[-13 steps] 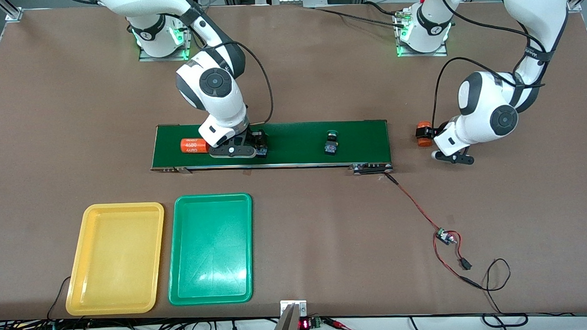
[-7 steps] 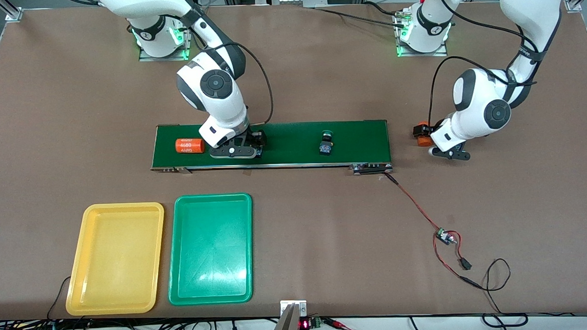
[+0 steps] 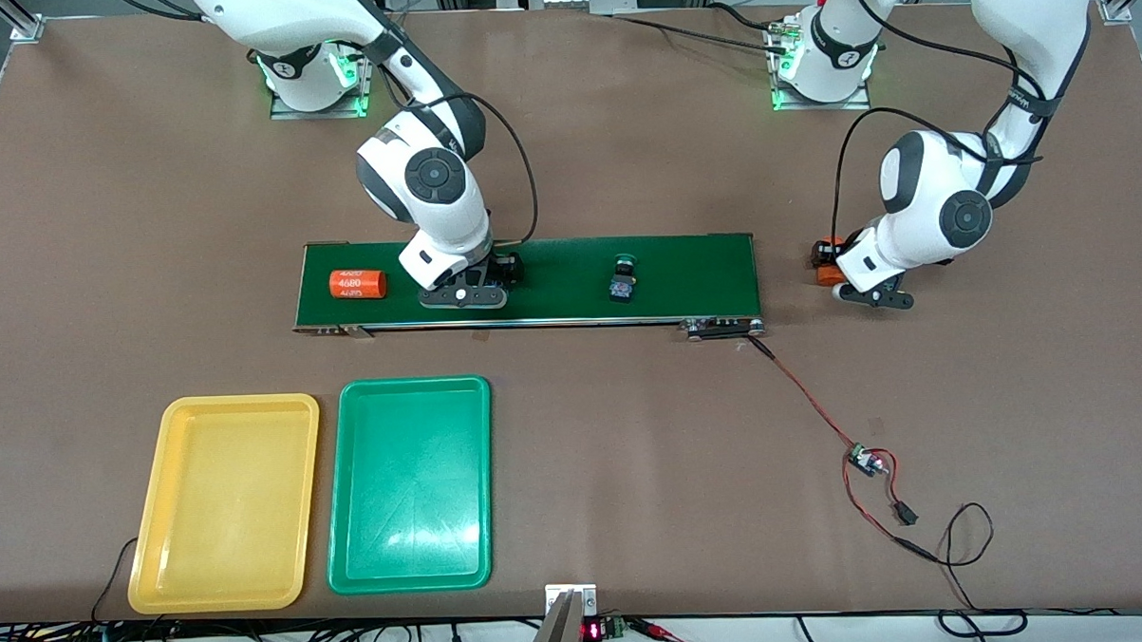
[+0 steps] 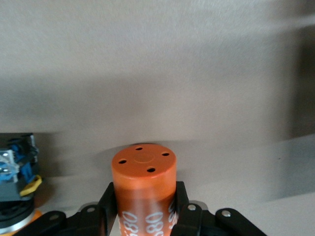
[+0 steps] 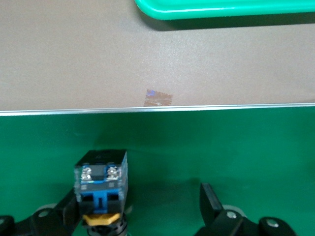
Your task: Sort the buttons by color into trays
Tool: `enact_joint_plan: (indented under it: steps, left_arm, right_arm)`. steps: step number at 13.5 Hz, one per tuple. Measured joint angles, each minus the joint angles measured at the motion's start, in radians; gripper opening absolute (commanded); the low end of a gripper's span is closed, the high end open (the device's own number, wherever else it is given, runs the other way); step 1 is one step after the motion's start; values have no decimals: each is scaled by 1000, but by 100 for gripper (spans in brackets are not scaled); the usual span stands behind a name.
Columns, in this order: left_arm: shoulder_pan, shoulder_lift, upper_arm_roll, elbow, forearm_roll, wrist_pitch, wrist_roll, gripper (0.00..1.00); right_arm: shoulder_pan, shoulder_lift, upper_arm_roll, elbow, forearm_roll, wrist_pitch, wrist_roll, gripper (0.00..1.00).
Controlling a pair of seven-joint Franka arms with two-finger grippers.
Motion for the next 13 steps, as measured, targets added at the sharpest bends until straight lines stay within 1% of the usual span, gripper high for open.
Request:
enact_joint_plan:
  steps: [1,2,3,4,5,6,7,8,10,11,13]
  left_arm:
    - [-1,-13,-2,11,0,0,1,0]
    - [-6,-26,-6,29,1,0,12,0]
    - [-14,-38,-8,53,2,-7,46,0]
    - [-28,-48,-12,84,2,-33,86,0]
    - [-48,-56,-16,123,2,-84,112,0]
    - [-70,-62,-24,160,2,-138,125,0]
    - [-95,-68,-38,193,2,-189,133,0]
    - [-119,-72,-59,223,2,-226,136,0]
    - [-163,-74,-101,267,6,-250,155,0]
    - [-185,-73,-110,278,20,-250,188,1]
    - [-219,-71,-115,290,41,-241,299,3]
  right_arm:
    - [0,0,0,0,0,0,0,100]
    - [0,0,-1,1,0,0,0,95]
    - [0,0,-1,2,0,0,0,79]
    - [0,0,-1,3,0,0,0,54]
    - [0,0,-2,5,0,0,-2,34]
    - [0,0,-2,6,0,0,-3,17]
    - [0,0,-2,6,0,0,-3,4]
    - [0,0,-2,6,0,0,-3,0]
    - [0,0,-4,7,0,0,-3,0]
    - [-1,0,-9,8,0,0,-4,0]
    - [-9,-8,-42,32,0,-31,-50,0]
